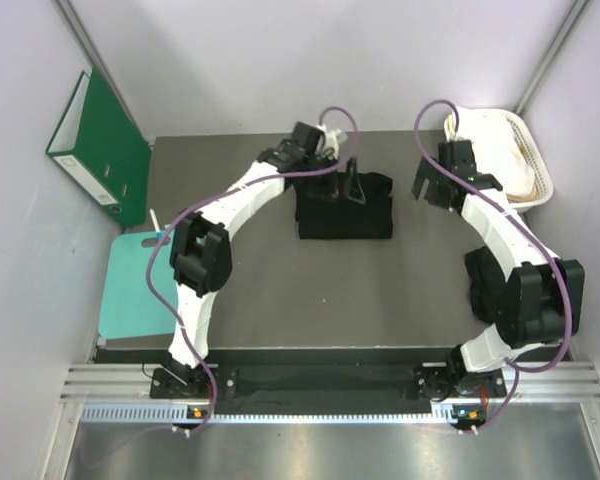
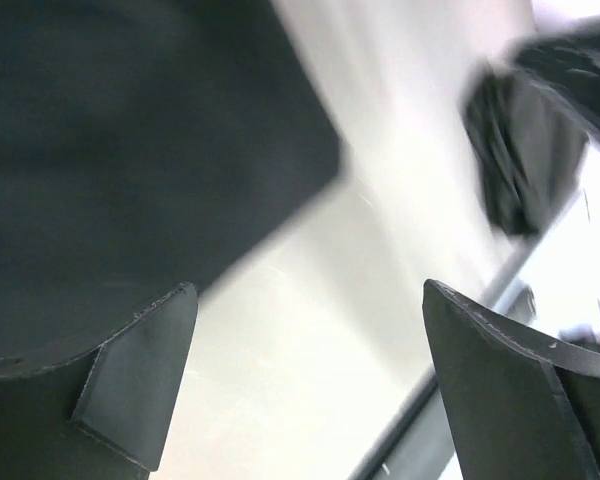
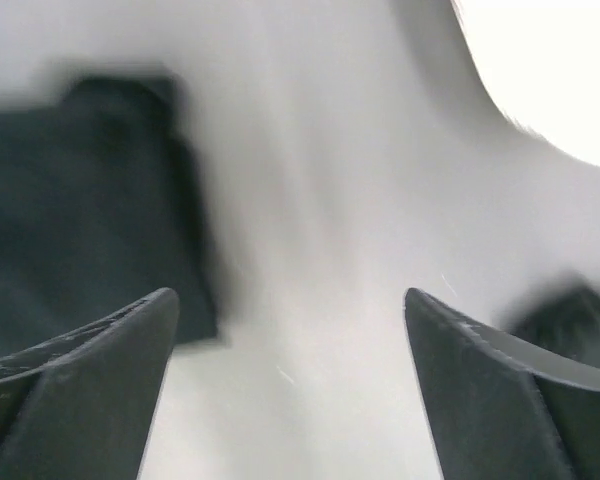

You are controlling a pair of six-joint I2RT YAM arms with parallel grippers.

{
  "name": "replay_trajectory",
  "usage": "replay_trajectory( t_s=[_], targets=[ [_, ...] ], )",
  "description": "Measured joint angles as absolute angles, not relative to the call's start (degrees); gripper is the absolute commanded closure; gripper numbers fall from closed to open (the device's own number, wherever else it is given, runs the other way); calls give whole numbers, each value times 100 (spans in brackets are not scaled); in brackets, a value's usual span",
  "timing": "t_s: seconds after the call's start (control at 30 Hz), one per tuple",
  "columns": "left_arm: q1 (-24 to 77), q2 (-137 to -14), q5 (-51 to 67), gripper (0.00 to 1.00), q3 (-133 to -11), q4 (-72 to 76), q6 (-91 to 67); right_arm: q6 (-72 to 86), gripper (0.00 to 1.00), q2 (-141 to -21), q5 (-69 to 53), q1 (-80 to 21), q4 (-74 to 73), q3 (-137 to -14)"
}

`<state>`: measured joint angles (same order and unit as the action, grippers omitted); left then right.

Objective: Fold and stack the t-shirts
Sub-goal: Put the neatly folded tshirt into the corner of the board with the right arm

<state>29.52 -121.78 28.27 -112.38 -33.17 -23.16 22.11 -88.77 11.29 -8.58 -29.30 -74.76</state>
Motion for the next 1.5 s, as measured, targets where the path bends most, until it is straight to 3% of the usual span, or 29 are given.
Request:
replay_trajectory(
  t_s=[0.1,0.17,0.37,0.63,0.8,0.93,1.03,1.1,1.13,1.17,1.5],
  targets=[
    [3304,-12241,3050,1,-11072,-3365,-2296,2381,12,-8731,1472,-858,-3680,-7137],
    [3315,-12241,3096,1,-10860,-3411,-2279,2569,1,-8698,1712,-858,-4195,-7004],
    [3044,-12320,3076,1,-10715,-3518,-2202,3367,0,-9139,2650,-856,-5607,-6783],
    [2985,-12333,3072,1,-10711,-3520,-2119,4574,0,-10906,3909,-851,-7164,-6770],
    [2961,-12333,3107,1,-10680,-3533,-2060,4862,1,-10984,4128,-845,-7384,-6569],
    [2829,-12333,3133,1,-10669,-3629,-1949,4969,6,-11207,4331,-797,-7596,-6412],
    [2652,-12333,3203,1,-10663,-3691,-1892,5006,16,-11467,4453,-703,-7787,-6300],
    [2499,-12326,3299,1,-10593,-3680,-1898,5041,34,-11627,4477,-628,-7878,-6254],
    [2416,-12322,3363,1,-10534,-3653,-1920,5072,50,-11716,4480,-591,-7902,-6254],
    [2331,-12313,3409,1,-10451,-3632,-1942,5092,98,-11791,4469,-569,-7891,-6261],
    [2001,-12258,3588,1,-10197,-3603,-2084,4589,100,-11671,4040,-585,-7076,-6267]
  ],
)
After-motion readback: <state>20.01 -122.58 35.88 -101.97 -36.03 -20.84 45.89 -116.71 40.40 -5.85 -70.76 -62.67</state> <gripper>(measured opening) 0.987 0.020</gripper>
